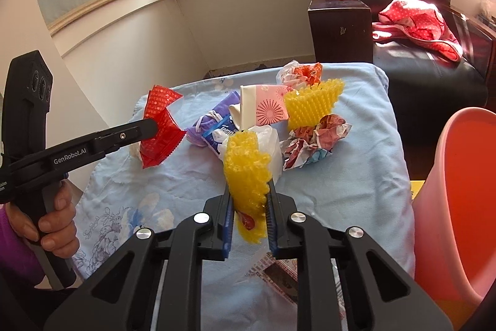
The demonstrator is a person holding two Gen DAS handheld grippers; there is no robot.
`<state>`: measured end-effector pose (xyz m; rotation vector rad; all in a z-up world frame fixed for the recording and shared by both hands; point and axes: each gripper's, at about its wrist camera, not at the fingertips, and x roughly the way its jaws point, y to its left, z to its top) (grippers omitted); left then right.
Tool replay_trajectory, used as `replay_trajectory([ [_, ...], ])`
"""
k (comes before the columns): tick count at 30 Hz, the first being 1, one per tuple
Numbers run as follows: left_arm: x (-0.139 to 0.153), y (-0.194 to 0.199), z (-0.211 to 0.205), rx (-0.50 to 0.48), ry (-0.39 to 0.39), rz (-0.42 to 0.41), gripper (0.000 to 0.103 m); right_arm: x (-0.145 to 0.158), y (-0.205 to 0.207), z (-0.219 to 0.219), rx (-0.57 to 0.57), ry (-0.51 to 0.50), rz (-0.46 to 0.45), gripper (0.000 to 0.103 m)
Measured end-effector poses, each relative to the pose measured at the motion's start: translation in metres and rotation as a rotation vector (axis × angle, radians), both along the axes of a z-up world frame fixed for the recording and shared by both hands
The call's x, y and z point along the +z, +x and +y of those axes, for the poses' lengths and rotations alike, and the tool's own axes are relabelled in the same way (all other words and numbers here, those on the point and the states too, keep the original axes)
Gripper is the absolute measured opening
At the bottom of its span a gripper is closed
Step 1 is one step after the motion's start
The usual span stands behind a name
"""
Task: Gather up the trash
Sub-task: 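Carry both items over the pink bucket and open both tools to drop them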
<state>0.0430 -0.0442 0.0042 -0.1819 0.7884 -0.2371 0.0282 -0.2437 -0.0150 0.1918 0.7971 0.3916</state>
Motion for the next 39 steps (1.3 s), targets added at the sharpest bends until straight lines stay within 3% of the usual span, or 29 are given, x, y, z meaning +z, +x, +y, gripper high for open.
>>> replay_trajectory([
  [8,0.017,-0.015,-0.023,-0.068,-0.027,-0.056,0.023,0.036,-0.034,-0.056,-0.218,-0.014,-0.096,0.018],
  [21,0.021,-0.018,-0.077,-0.24,-0.04,-0.075,0.023,0.042,-0.091,-0.15,-0.539,-0.068,-0.08,0.018],
  [33,0.029,-0.033,-0.139,-0.394,-0.004,-0.106,0.023,0.038,-0.101,-0.172,-0.587,-0.061,-0.076,0.018],
  [39,0.041,-0.04,-0.185,-0.511,-0.028,-0.124,0.023,0.04,-0.094,-0.178,-0.602,-0.07,-0.089,0.018],
])
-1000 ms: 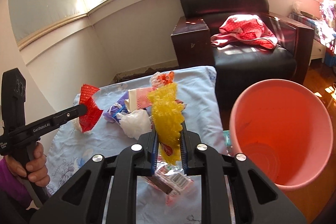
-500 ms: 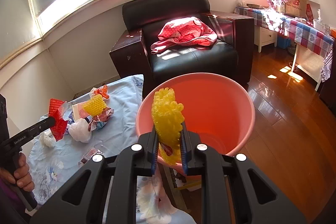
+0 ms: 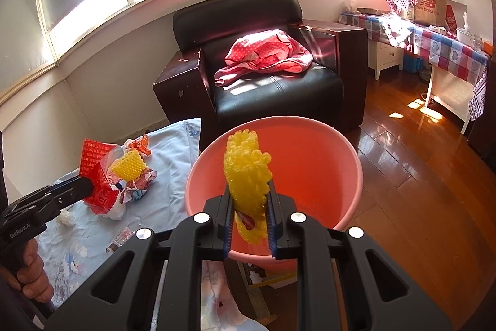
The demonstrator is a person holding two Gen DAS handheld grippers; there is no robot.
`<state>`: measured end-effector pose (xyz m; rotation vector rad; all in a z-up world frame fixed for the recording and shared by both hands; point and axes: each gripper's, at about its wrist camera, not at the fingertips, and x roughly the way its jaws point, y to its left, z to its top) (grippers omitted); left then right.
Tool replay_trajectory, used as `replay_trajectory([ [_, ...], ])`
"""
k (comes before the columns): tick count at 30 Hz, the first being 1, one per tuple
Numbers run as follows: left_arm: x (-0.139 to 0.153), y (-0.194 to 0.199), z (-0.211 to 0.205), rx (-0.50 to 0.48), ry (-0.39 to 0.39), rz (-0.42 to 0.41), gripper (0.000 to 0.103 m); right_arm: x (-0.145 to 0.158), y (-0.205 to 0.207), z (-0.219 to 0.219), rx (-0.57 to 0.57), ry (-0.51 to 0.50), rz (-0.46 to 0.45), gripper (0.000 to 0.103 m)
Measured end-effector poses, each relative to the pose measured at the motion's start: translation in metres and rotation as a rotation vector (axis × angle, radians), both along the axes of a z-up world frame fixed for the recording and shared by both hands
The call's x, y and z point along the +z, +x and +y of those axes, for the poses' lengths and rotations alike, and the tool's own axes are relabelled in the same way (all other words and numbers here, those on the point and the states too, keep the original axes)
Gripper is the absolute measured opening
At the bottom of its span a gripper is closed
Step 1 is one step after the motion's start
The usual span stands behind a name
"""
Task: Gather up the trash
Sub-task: 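Carry both items over the pink bucket and open both tools to drop them, then return both tools to the table and approach the white bag and clear packet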
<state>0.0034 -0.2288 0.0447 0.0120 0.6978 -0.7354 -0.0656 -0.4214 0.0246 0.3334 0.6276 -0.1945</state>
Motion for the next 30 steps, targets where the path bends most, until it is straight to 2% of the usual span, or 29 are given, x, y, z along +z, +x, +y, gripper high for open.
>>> replay_trajectory([
  [3,0.0,0.001,-0.025,-0.045,0.001,-0.002,0.023,-0.003,0.001,-0.005,-0.015,0.009,0.003,0.018],
  [6,-0.01,0.006,-0.044,-0.072,0.005,0.032,0.023,-0.009,0.003,-0.007,-0.024,0.003,0.019,0.018],
  [13,-0.035,0.026,-0.083,-0.107,0.028,0.088,0.023,-0.028,0.012,-0.019,-0.062,0.016,0.052,0.018],
  [16,-0.044,0.033,-0.093,-0.111,0.04,0.096,0.027,-0.034,0.018,-0.021,-0.073,0.007,0.061,0.018],
  [19,-0.051,0.041,-0.097,-0.091,0.038,0.112,0.033,-0.04,0.024,-0.023,-0.07,0.015,0.082,0.019],
  [21,-0.053,0.044,-0.094,-0.082,0.034,0.121,0.043,-0.044,0.028,-0.024,-0.077,0.011,0.097,0.019],
  [30,-0.036,0.044,-0.056,-0.047,0.001,0.074,0.044,-0.046,0.031,-0.031,-0.091,0.031,0.097,0.033],
])
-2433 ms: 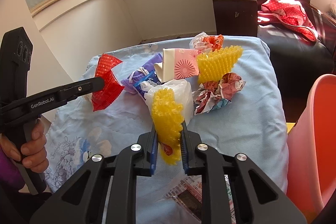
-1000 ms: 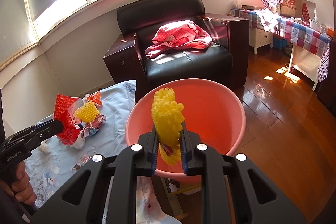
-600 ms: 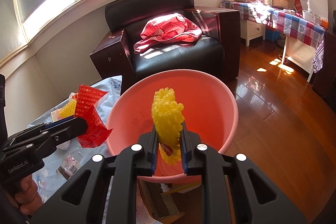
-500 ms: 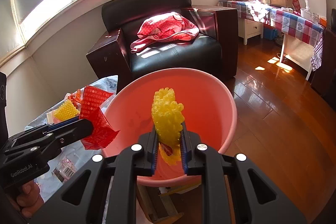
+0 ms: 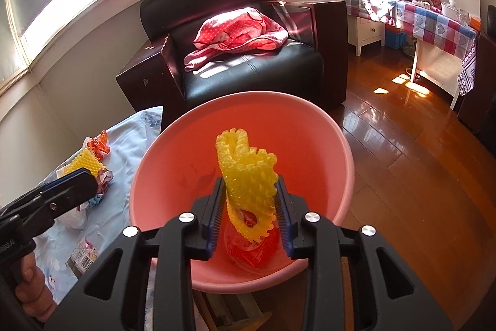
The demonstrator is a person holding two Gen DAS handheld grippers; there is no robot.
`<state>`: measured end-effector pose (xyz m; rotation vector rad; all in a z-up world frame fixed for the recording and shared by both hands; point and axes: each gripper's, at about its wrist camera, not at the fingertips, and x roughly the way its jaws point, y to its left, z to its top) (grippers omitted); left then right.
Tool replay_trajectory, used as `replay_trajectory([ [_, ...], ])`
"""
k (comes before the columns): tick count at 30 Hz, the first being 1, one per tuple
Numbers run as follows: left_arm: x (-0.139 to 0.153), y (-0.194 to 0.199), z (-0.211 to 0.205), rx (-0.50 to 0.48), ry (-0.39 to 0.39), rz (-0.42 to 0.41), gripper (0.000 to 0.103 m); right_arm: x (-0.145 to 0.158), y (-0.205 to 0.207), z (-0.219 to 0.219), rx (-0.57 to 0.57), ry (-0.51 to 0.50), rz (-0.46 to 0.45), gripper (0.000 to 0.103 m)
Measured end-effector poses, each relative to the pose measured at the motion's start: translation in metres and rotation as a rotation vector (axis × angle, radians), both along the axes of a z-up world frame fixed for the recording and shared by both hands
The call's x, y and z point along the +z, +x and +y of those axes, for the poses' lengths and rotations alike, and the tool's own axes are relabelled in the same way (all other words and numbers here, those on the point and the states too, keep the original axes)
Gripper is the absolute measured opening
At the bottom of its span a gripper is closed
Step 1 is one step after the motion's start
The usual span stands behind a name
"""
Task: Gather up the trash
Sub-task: 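Return both tools to the table and approach the white bag and clear packet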
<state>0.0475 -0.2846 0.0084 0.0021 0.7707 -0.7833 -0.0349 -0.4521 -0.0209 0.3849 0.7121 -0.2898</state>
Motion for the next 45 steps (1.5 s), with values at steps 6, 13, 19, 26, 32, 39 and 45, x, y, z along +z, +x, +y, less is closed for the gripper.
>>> replay_trajectory([
  [6,0.021,-0.005,0.04,0.053,-0.03,-0.051,0.053,0.001,-0.001,0.0,-0.003,-0.006,-0.001,0.034],
  [13,0.033,-0.007,0.085,0.13,-0.053,-0.068,0.054,-0.003,0.004,0.004,0.008,-0.003,0.019,0.042],
  [19,0.031,-0.005,0.117,0.197,-0.062,-0.051,0.054,-0.002,0.008,0.01,0.015,-0.026,0.039,0.046],
  [26,0.022,-0.001,0.149,0.262,-0.054,-0.019,0.054,-0.003,0.011,0.006,-0.016,-0.021,0.054,0.047],
  [32,0.018,-0.005,0.173,0.315,-0.045,-0.022,0.054,0.003,0.009,0.019,-0.017,-0.042,0.056,0.047],
  [39,0.004,-0.011,0.203,0.399,-0.019,-0.002,0.054,0.009,0.012,0.055,0.059,-0.043,0.026,0.047],
  [45,-0.016,-0.017,0.221,0.441,0.014,0.044,0.054,0.014,0.013,0.09,0.194,-0.061,-0.026,0.047],
])
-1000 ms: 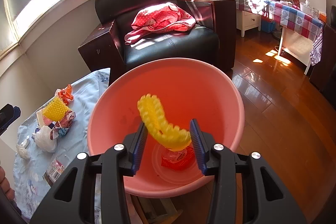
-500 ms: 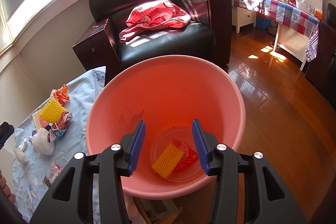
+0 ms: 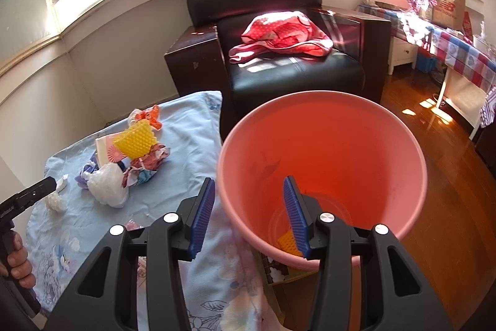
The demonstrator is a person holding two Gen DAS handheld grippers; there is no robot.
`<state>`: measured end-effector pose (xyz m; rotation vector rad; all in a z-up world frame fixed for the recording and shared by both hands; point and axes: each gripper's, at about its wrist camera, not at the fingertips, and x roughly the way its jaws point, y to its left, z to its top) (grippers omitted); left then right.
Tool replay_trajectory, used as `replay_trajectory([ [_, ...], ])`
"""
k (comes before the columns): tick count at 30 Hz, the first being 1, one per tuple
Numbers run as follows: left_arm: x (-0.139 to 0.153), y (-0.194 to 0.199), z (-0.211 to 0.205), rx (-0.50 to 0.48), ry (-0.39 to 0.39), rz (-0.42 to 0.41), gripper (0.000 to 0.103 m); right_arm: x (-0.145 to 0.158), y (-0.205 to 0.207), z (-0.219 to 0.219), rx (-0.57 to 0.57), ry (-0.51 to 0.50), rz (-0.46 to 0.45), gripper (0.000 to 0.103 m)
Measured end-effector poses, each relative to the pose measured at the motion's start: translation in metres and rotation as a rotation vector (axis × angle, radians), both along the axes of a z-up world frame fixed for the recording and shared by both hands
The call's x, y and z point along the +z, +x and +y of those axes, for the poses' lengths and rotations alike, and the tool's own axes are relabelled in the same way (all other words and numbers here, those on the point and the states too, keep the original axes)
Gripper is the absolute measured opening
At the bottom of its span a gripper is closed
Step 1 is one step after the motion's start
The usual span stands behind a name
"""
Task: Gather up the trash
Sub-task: 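Return both tools to the table and approach the white bag and clear packet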
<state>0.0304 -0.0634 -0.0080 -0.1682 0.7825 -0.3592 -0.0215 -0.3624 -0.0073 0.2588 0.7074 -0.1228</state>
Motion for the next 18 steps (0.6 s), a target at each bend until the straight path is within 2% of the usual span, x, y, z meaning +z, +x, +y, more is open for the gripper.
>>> replay_trajectory([
  [5,-0.008,0.001,-0.002,-0.013,-0.001,0.021,0.054,-0.002,0.003,0.025,0.13,0.037,0.033,0.047],
  [10,-0.008,0.009,-0.022,-0.044,0.015,0.013,0.054,0.0,-0.001,0.042,0.234,0.074,0.04,0.047],
  [18,-0.023,0.034,-0.048,-0.034,0.066,0.045,0.054,-0.008,-0.009,0.06,0.343,0.049,0.088,0.047],
])
